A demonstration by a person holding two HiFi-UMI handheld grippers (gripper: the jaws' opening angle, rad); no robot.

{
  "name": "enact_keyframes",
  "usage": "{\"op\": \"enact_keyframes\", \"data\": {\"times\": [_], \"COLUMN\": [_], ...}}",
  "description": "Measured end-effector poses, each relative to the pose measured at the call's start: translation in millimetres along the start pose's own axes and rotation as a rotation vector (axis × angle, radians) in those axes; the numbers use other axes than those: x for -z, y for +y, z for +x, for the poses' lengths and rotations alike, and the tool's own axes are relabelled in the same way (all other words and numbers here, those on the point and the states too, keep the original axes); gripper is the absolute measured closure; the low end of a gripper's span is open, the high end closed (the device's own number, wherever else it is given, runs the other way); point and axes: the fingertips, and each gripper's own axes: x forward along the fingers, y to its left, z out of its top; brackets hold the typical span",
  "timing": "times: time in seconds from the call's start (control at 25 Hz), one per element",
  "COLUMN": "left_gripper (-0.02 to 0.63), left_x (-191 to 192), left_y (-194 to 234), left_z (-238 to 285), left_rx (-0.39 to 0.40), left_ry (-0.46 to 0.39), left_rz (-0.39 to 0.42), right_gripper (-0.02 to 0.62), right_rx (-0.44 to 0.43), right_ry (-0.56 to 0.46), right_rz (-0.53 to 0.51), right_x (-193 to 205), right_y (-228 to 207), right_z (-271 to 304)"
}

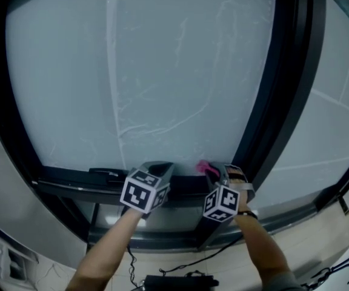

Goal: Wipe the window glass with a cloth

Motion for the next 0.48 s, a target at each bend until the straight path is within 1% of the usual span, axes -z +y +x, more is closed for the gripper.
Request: {"op": "enact_keyframes", "data": {"times": [0.16,0.28,0.48], "left_gripper": [0.6,0.6,0.6], "left_x": [-7,-12,-27], "left_y": [-6,-9,-12], "left_z": [5,6,7], "left_rx": [0.014,0.024,0.035], "left_ry": [-0.009,-0.014,-0.043], "left_rz": [0.018,0.026,0.041], "right_gripper": [0.54,0.54,0.54], "right_rx": [0.032,0.055,0.097], "right_ry": [-0.003,-0.016,-0.028], "right_rz": [-0.004,-0.032,-0.049], "right_x": [-6,-9,-21], "right_y": [-20,-36,-69], "right_z": [-6,-10,-18]}}
